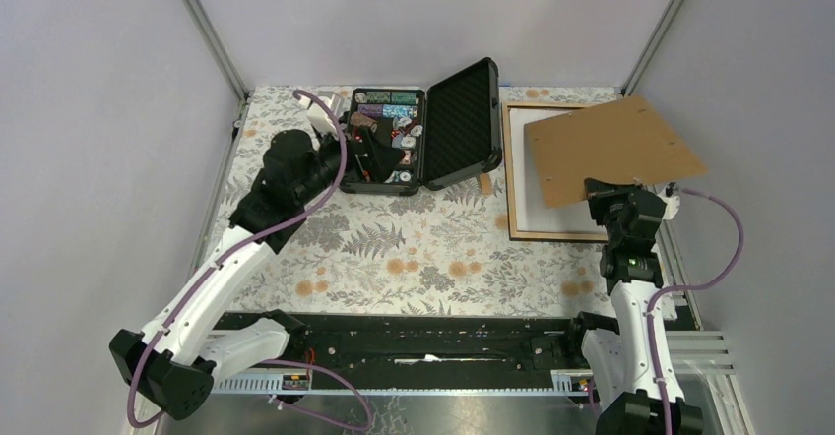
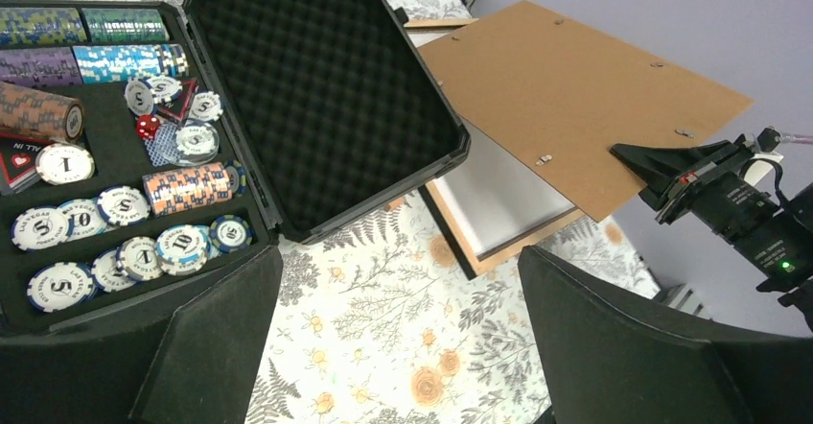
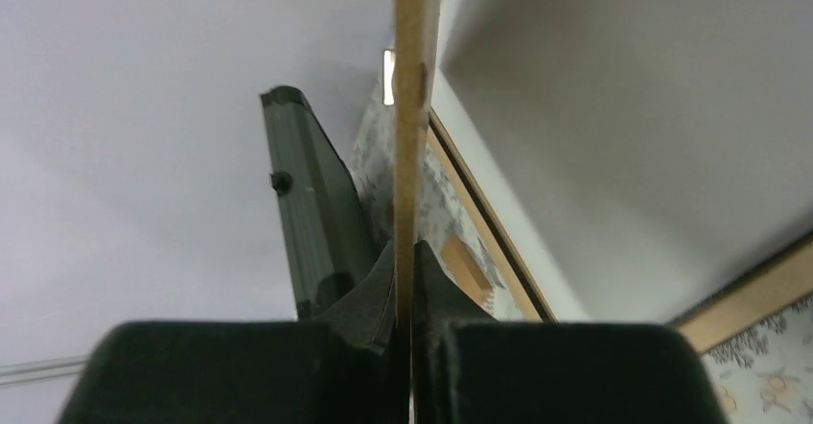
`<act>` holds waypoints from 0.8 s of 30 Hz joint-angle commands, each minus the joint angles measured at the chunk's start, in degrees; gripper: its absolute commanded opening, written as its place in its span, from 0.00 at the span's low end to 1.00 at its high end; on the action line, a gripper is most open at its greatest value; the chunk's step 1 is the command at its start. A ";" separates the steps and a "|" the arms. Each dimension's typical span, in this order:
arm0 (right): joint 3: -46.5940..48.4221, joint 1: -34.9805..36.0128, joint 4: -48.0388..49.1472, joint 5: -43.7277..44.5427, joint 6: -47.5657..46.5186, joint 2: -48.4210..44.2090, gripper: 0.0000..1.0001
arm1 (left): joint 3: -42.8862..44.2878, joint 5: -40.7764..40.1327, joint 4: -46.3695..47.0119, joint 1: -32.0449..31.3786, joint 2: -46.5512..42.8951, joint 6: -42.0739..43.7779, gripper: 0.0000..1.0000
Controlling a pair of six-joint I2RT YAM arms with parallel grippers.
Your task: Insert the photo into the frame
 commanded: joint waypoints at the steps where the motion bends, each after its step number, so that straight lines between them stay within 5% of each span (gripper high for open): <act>1: -2.68 -0.18 14.41 -2.67 5.16 -2.35 0.00 | -2.49 -5.65 1.62 -2.49 -2.08 4.72 0.98; 24: -14.04 -0.19 41.20 -5.44 15.97 11.00 0.00 | -4.87 -5.97 2.61 -4.10 -1.32 5.72 0.96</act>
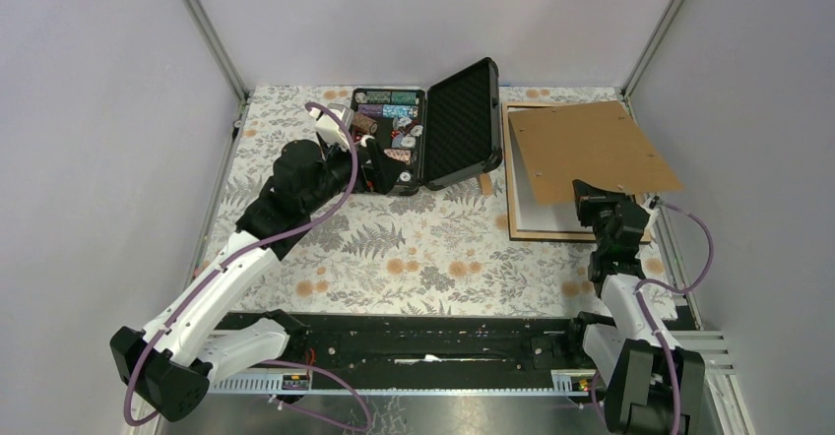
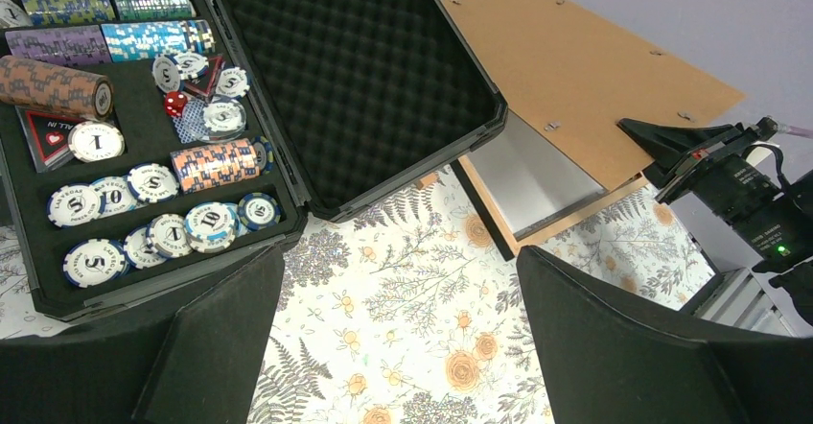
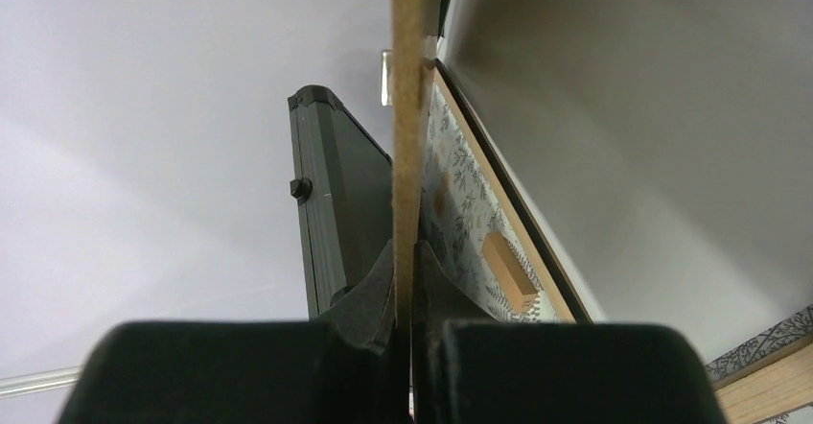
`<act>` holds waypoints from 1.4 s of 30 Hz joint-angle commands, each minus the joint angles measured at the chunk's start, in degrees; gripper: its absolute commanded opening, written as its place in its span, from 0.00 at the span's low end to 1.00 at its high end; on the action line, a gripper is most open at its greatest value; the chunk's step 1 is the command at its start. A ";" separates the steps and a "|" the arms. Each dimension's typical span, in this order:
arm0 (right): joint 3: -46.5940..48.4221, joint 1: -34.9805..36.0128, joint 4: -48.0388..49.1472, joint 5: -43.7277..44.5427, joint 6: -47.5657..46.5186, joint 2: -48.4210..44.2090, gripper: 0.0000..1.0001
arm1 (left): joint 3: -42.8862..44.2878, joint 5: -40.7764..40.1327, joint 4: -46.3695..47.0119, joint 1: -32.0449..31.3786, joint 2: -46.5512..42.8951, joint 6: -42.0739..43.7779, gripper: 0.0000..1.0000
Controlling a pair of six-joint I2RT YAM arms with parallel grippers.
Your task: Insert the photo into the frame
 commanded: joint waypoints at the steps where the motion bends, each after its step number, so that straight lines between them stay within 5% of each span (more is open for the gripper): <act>1: -0.46 -0.18 15.44 -0.63 2.76 1.27 0.00 | 0.10 -0.45 2.35 -0.15 0.24 0.91 0.96; 38: -7.87 4.56 40.13 6.13 9.00 24.23 0.00 | -0.24 0.04 2.61 0.46 0.73 0.73 0.95; 42: -7.24 6.10 42.07 7.49 9.01 28.59 0.11 | -0.32 -0.04 2.60 0.46 0.59 0.73 0.95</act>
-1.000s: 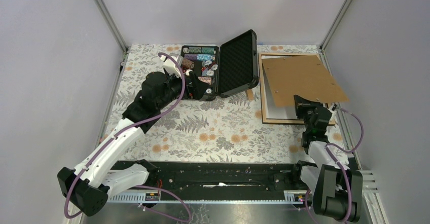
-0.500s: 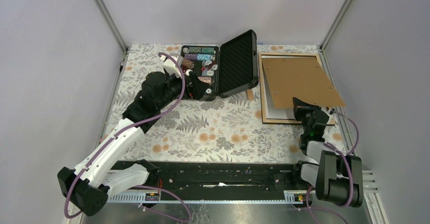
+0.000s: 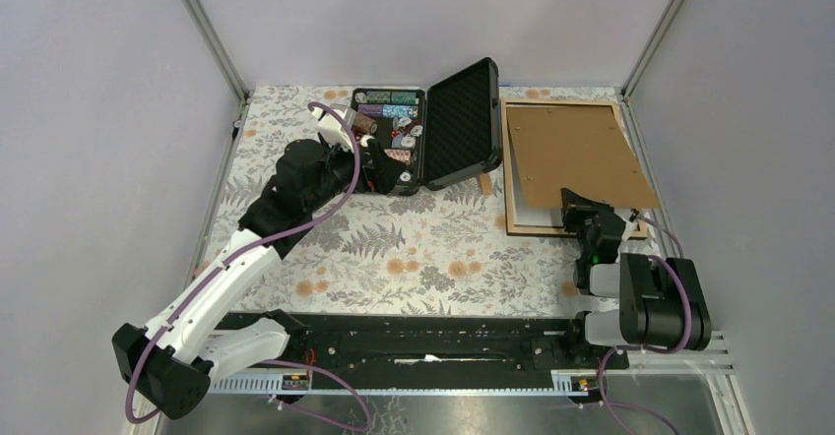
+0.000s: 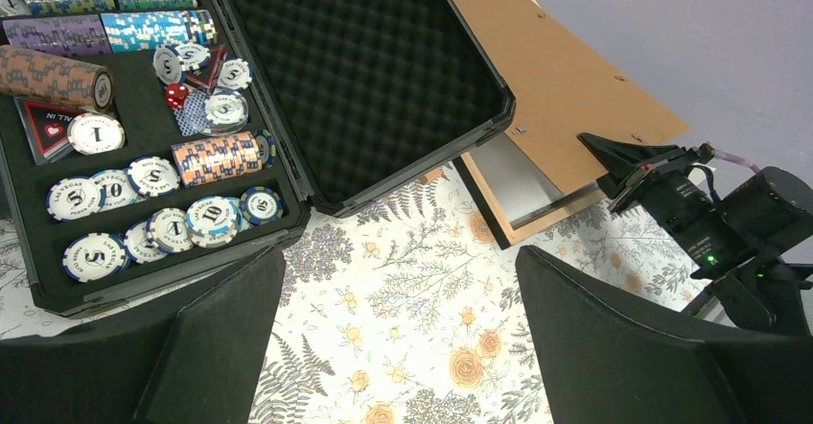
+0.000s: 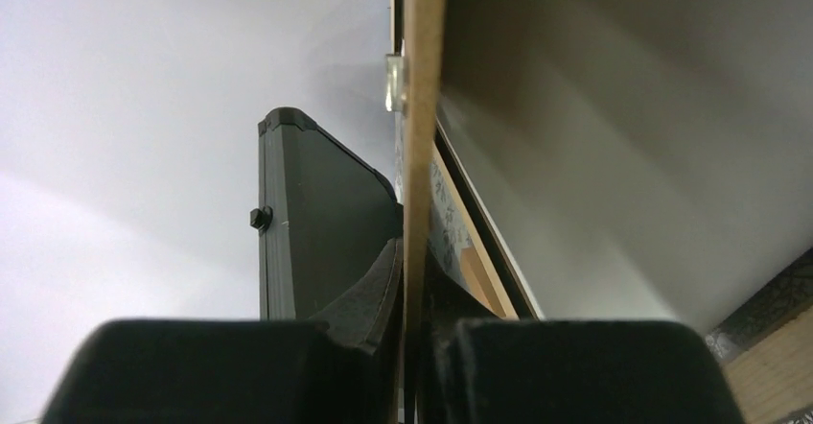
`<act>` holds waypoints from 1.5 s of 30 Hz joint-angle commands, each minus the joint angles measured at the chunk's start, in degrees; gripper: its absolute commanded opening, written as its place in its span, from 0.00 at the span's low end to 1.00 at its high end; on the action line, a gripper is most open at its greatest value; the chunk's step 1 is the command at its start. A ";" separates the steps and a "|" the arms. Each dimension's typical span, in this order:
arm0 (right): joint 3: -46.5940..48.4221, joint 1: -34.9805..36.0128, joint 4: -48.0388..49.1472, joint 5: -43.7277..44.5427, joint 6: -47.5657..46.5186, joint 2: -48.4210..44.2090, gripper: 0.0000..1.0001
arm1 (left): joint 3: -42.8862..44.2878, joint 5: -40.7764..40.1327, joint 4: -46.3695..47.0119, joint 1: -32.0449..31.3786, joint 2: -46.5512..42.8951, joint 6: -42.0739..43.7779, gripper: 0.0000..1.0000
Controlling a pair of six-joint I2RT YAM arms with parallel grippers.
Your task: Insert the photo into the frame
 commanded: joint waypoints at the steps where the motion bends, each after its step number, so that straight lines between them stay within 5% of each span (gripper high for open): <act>1: 1.19 1.93 8.30 2.31 0.29 3.15 0.15 | -0.06 -0.11 2.57 0.30 -0.25 0.73 0.95; 5: 2.18 1.99 -0.97 2.22 -0.89 0.63 0.36 | -0.23 -0.24 2.52 0.31 -0.53 0.85 0.96; 11: 11.36 2.34 -37.44 4.73 -11.63 -10.75 0.79 | -0.25 -0.12 2.57 0.28 -0.70 0.78 0.95; 15: 17.51 2.50 -51.99 2.40 -18.67 -11.96 0.99 | -0.05 0.40 2.57 0.28 -0.66 0.60 0.96; 29: 22.16 4.72 -67.94 -7.74 -30.60 -14.47 1.00 | -0.32 0.41 2.57 0.94 -0.77 0.51 0.95; 35: 27.77 4.89 -72.63 -14.69 -43.51 -11.81 1.00 | -0.51 0.24 2.55 1.03 -1.04 0.60 0.95; 42: 31.34 4.67 -76.59 -7.87 -46.72 -12.11 0.98 | -0.68 0.06 2.52 1.00 -1.24 0.67 0.95; 45: 31.70 3.89 -75.04 -8.33 -45.91 -10.01 0.88 | -0.73 0.02 2.63 1.01 -1.37 0.73 0.95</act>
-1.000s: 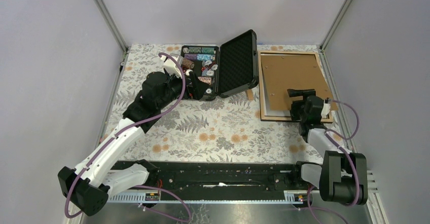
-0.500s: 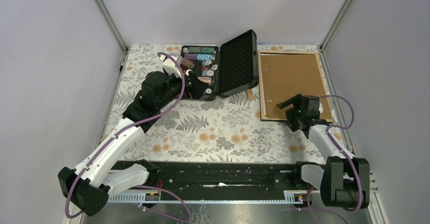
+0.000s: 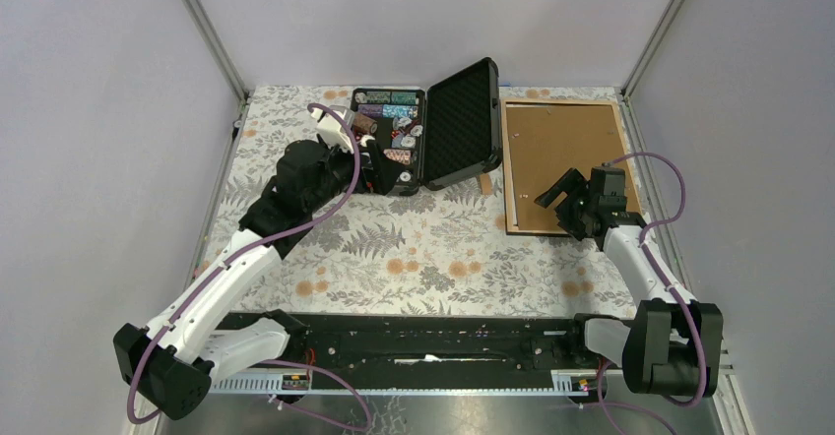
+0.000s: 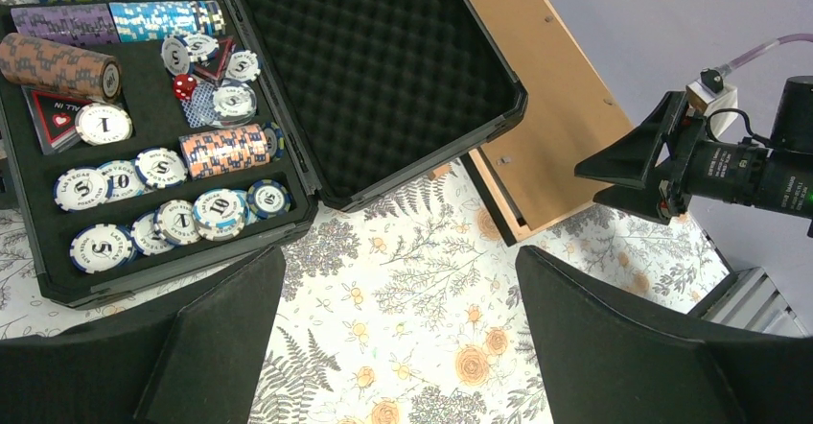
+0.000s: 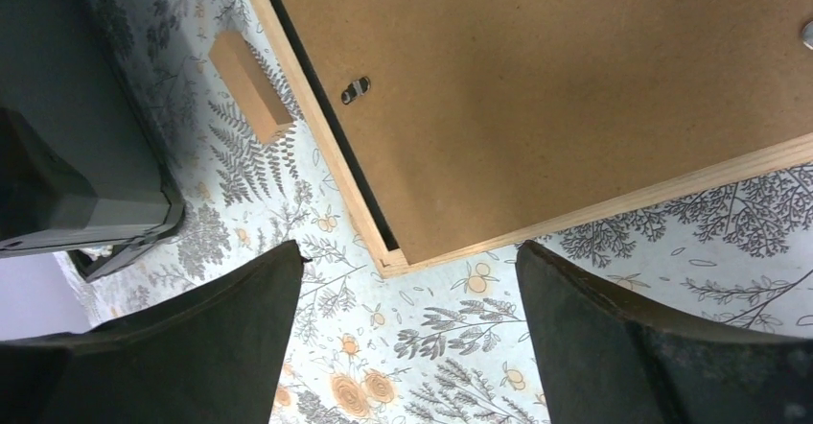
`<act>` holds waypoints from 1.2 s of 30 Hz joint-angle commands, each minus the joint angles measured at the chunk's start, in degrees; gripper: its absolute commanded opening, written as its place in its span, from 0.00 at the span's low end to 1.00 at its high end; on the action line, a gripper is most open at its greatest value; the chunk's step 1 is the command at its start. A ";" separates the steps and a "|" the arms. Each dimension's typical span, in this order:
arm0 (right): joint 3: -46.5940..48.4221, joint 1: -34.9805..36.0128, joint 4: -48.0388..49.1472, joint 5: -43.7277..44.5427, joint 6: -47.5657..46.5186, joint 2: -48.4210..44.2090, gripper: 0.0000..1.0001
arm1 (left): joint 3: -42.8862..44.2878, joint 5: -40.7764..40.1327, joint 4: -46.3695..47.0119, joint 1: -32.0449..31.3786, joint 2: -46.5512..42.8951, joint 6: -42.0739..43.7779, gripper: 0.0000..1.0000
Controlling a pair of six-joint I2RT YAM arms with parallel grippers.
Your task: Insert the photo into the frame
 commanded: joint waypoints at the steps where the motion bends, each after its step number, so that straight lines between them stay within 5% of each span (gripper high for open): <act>1: 2.50 -0.74 -0.52 0.96 -1.43 2.45 0.83 | -0.04 -0.02 2.54 0.29 -1.27 0.77 0.95; 10: 1.12 -0.77 0.73 4.53 -1.00 4.78 0.78 | -0.82 5.15 4.01 -0.64 -0.02 -0.16 0.97; 20: -0.54 -0.77 7.74 2.86 -3.39 10.22 0.77 | -4.67 1.88 10.43 -15.53 6.76 -9.79 0.95; 27: -2.19 -0.77 15.38 -2.79 -2.65 14.66 0.75 | -5.73 -3.74 19.61 -25.54 17.06 -12.52 0.94; 36: -4.33 -0.34 16.69 -7.96 -4.90 13.19 0.79 | -2.52 -3.16 28.25 -29.07 34.39 -16.30 0.92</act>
